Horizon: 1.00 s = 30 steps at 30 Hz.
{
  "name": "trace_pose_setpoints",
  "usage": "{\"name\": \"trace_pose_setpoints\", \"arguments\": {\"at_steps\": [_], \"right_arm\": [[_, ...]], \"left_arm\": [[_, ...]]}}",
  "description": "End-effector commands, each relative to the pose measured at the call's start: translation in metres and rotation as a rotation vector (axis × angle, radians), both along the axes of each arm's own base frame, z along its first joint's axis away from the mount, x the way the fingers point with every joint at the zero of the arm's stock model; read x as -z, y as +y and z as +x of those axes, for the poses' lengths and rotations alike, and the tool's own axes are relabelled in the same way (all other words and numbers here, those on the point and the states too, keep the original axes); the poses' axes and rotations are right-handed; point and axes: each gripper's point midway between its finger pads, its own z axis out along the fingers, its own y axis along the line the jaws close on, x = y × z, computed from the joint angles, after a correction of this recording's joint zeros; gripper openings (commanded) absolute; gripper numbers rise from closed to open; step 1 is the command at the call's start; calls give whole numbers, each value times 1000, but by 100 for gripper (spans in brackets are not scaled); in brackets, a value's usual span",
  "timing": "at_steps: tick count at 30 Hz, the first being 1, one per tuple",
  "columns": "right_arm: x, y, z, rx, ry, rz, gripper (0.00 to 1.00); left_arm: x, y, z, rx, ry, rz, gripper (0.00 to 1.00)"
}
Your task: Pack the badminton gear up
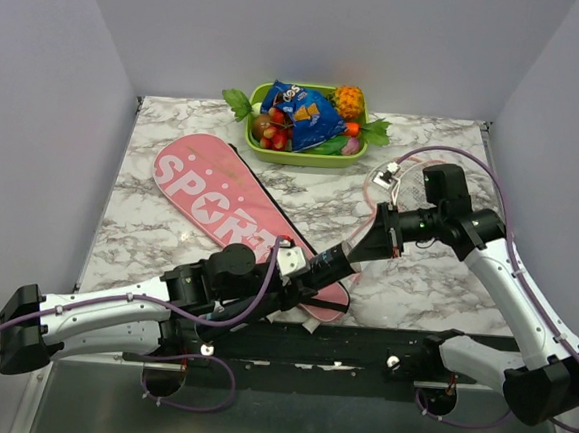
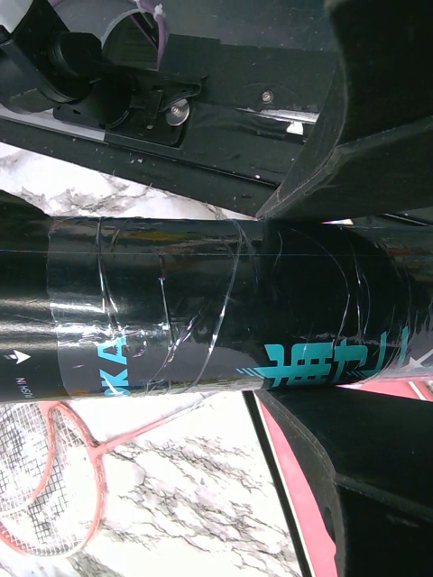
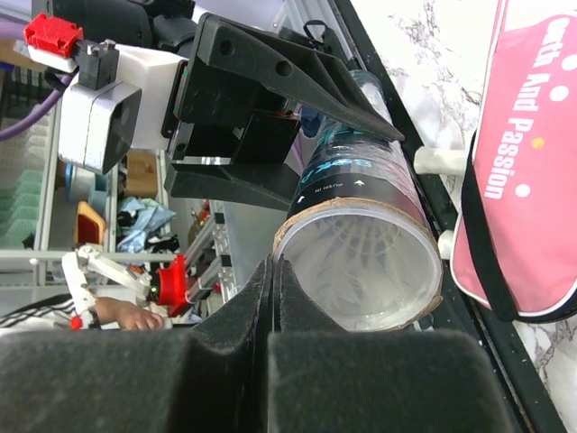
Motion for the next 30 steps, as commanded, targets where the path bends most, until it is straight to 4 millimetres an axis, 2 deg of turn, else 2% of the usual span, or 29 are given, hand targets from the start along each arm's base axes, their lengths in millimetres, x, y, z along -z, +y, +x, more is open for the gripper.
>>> {"name": "trace_pose_setpoints", "arguments": {"at_steps": [1,4,12,19,30], "right_arm": [[2,2,-18,-60,52,2,12],[6,3,-18,-61,64,5,20],[8,7,-18,-59,84,20,24],[2,14,-12,-57,80,81,32],[-1,25,3,-22,116,115,40]], "left_arm": [[-10,2,6,-41,-23,-37,0],[-11,2,6,-41,-24,-40,0],[-15,2,8,-56,-31,-42,0],[-22,-1,6,-50,-45,-55,0],[-51,-10,-7,-36,-84,-114,0]]}}
